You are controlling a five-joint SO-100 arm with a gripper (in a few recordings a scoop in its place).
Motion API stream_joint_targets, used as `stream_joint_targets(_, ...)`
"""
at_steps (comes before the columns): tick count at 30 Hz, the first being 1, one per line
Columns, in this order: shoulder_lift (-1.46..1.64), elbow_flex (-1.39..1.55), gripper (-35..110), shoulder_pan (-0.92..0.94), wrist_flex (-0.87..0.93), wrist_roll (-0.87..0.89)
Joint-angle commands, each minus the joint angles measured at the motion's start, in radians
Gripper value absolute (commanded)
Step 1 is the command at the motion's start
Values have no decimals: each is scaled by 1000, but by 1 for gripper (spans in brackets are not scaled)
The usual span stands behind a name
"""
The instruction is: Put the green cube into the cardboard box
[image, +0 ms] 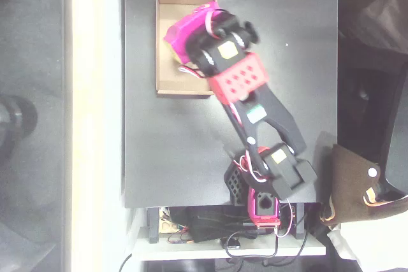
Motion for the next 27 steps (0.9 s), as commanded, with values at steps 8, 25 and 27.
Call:
stream_joint_targets(8,341,-18,40,91,11,9)
stream_joint_targets(25,529,-2,40,454,11,9)
stream_joint_targets(27,529,-2,39,488,17,9)
